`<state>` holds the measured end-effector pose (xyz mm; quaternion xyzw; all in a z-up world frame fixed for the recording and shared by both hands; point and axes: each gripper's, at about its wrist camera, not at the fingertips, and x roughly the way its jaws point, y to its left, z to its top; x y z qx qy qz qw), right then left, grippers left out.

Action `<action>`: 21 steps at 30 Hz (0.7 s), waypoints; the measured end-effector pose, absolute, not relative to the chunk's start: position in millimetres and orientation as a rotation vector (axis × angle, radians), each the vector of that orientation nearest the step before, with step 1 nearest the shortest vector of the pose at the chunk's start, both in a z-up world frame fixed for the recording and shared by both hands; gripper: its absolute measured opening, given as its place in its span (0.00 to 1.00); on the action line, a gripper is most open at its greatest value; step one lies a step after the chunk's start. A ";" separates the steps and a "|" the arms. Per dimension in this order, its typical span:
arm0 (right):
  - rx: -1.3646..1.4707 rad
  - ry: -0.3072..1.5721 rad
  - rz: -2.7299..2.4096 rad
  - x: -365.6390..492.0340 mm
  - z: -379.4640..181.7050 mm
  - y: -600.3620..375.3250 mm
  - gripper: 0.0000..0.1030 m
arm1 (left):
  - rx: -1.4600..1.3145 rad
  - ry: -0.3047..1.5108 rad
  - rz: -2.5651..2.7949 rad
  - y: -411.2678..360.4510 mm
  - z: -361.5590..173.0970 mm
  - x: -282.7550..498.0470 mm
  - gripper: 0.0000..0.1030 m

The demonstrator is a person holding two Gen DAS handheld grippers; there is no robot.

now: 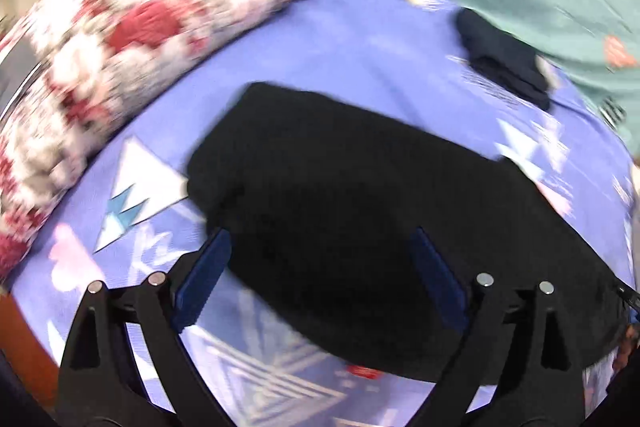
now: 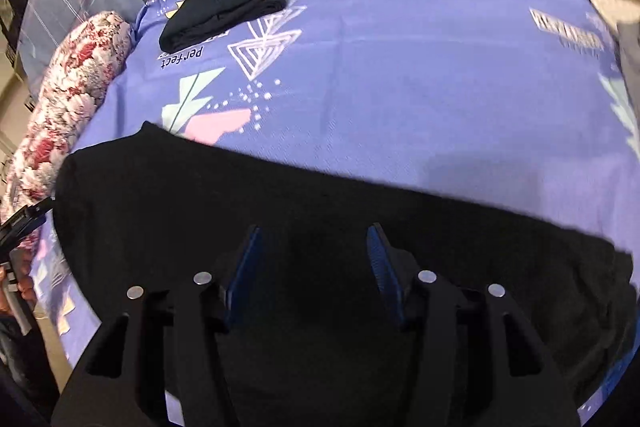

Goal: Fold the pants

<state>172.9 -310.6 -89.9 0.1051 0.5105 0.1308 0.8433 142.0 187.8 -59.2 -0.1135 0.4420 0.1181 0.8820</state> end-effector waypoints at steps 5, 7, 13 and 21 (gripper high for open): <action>0.339 1.043 0.144 165.8 -97.6 -375.5 0.38 | -0.148 1.009 0.230 160.4 -86.0 160.4 0.91; 0.463 1.021 0.090 164.5 -100.1 -415.2 0.33 | -0.171 1.053 0.266 164.5 -99.7 164.0 0.91; 0.454 0.925 -0.037 139.2 -76.0 -435.3 0.53 | -0.152 1.062 0.288 161.4 -101.5 154.2 0.91; 0.472 1.004 0.091 115.5 -91.6 -425.9 0.58 | -0.113 1.033 0.218 151.2 -95.3 152.4 0.91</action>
